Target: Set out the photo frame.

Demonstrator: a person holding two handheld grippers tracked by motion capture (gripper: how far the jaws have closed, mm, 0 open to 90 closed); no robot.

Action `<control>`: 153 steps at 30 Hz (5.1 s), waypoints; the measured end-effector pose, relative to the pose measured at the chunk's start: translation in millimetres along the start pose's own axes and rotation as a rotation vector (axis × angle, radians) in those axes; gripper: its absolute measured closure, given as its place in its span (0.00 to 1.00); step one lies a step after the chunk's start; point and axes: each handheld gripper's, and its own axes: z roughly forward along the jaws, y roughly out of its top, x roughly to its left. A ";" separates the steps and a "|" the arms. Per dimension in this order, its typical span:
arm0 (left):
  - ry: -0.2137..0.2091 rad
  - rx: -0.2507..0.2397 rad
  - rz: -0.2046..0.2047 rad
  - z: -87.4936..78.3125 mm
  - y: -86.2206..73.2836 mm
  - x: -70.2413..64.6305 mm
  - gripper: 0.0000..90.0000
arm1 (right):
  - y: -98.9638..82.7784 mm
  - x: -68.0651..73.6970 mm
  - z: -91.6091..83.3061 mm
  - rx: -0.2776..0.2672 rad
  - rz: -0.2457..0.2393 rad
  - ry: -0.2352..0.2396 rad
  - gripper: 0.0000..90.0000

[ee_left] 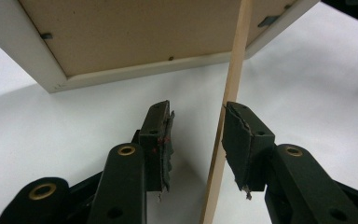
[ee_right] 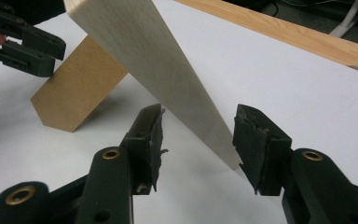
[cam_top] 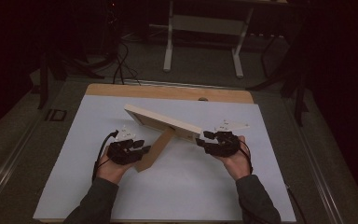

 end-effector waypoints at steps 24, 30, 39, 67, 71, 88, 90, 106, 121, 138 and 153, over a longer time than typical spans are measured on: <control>-0.013 -0.078 -0.058 -15.5 7.8 10.9 0.74 | -10.0 -6.3 -3.0 0.035 0.008 0.024 0.85; 0.003 -0.066 -0.069 -14.6 10.7 14.9 0.77 | -11.0 -11.1 -3.8 0.029 0.028 0.007 0.93; 0.038 -0.091 -0.114 -12.3 17.3 22.1 0.86 | -8.6 -17.2 -1.7 0.017 0.072 -0.043 1.00; 0.083 -0.111 -0.115 4.0 42.0 21.2 1.00 | 10.3 -17.6 17.7 -0.020 0.134 -0.053 1.00; 0.091 -0.114 -0.116 6.4 44.2 20.1 1.00 | 11.7 -18.5 20.0 -0.034 0.164 -0.037 1.00; 0.091 -0.107 -0.102 12.7 51.5 15.2 1.00 | 16.6 -17.9 27.7 -0.019 0.164 -0.012 1.00; 0.089 -0.106 -0.100 13.3 52.9 14.2 1.00 | 17.3 -17.9 28.1 -0.015 0.164 -0.009 1.00; 0.095 -0.095 -0.089 16.6 56.6 11.6 1.00 | 20.4 -15.0 25.4 0.004 0.144 -0.003 1.00; 0.085 -0.085 -0.062 20.2 60.5 2.7 1.00 | 20.2 -11.2 23.0 0.017 0.118 0.014 1.00; 0.043 -0.093 -0.019 20.2 63.0 -12.6 1.00 | 20.5 -3.5 19.9 0.013 0.091 0.030 1.00; 0.013 -0.067 0.040 27.3 67.1 -36.7 1.00 | 20.3 0.1 16.3 0.009 0.079 0.039 1.00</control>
